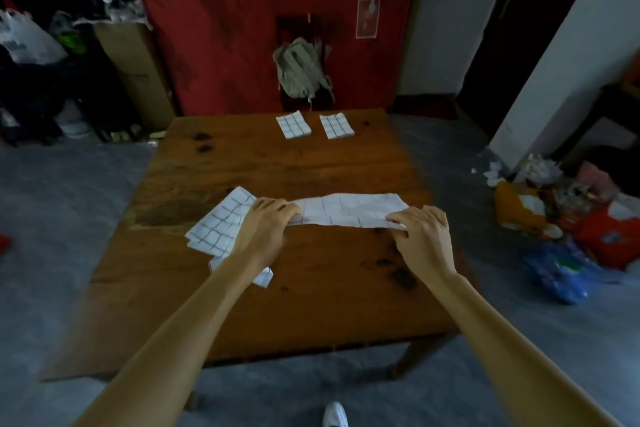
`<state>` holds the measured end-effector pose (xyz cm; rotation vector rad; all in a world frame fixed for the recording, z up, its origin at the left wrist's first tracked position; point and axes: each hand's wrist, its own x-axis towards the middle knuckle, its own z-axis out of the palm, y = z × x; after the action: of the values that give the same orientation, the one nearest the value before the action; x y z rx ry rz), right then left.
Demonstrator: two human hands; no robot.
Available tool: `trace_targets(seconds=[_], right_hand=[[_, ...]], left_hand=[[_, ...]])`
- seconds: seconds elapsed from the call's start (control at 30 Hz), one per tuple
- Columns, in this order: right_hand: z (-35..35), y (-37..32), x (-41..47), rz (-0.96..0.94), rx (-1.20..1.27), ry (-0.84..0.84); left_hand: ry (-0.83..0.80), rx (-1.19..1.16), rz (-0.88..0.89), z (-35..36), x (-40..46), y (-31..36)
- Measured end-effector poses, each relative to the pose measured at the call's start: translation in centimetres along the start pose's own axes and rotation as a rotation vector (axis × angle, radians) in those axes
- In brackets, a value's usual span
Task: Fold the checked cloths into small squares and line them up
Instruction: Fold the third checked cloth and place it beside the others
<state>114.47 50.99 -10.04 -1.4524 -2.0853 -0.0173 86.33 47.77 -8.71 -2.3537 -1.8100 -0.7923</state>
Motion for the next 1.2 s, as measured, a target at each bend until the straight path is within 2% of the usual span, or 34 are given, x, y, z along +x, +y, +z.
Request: trace_targets(seconds=[0.17,0.27,0.53,0.83,1.07,1.2], right_hand=[[0.1,-0.7,-6.1,0.008,-0.028,-0.089],[-0.4,-0.8,-8.7,0.077,-0.019,-0.161],[0.4,0.5,-12.0,0.138,-0.037,-0.323],[1.3,2.2,-9.6,0.146,-0.097,-0.314],[6.3,5.0,-3.6,0.204,-0.136,-0.547],[10.3,7.2,-0.3,0.123,-0.174,-0.626]], left_hand=[[-0.217,-0.046,-0.111,2.1,-5.8,0.5],[-0.318,-0.127,-0.127,2.3,-8.4,1.8],[-0.471,-0.11,-0.195,3.0,-11.2,3.2],[-0.47,-0.075,-0.241,3.7,-8.7,2.5],[-0.488,-0.023,-0.326,7.8,-4.3,-0.1],[-0.527,0.015,-0.409,10.6,-1.5,-1.8]])
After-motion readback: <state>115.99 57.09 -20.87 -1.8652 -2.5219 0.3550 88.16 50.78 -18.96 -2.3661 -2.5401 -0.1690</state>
